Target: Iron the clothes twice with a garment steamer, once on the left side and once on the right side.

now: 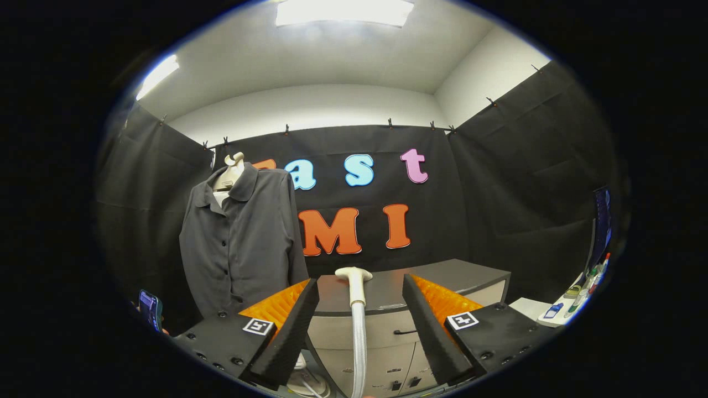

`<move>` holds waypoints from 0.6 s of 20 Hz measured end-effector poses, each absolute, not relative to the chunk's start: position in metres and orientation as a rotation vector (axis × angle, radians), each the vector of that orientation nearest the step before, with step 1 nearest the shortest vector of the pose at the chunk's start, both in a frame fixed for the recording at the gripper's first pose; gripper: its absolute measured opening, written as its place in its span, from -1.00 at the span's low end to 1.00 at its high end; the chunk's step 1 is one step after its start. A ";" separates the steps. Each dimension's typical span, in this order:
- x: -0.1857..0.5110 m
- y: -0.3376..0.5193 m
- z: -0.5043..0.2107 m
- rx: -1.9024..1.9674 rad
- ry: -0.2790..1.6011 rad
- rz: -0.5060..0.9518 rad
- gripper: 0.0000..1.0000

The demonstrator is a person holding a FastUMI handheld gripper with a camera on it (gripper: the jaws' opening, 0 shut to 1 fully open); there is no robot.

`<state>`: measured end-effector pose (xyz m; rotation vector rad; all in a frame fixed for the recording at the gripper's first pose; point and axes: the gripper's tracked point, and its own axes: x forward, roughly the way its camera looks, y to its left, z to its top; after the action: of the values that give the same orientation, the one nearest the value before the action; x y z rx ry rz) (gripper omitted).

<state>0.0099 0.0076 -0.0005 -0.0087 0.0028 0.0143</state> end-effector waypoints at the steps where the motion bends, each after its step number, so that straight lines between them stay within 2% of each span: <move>1: 0.012 0.009 0.001 -0.010 0.001 0.018 0.96; 7: 0.045 0.025 0.015 -0.024 0.001 0.055 0.96; 12: 0.103 0.055 0.017 -0.019 0.044 0.165 0.96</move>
<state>0.1028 0.0548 0.0171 -0.0185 0.0440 0.1651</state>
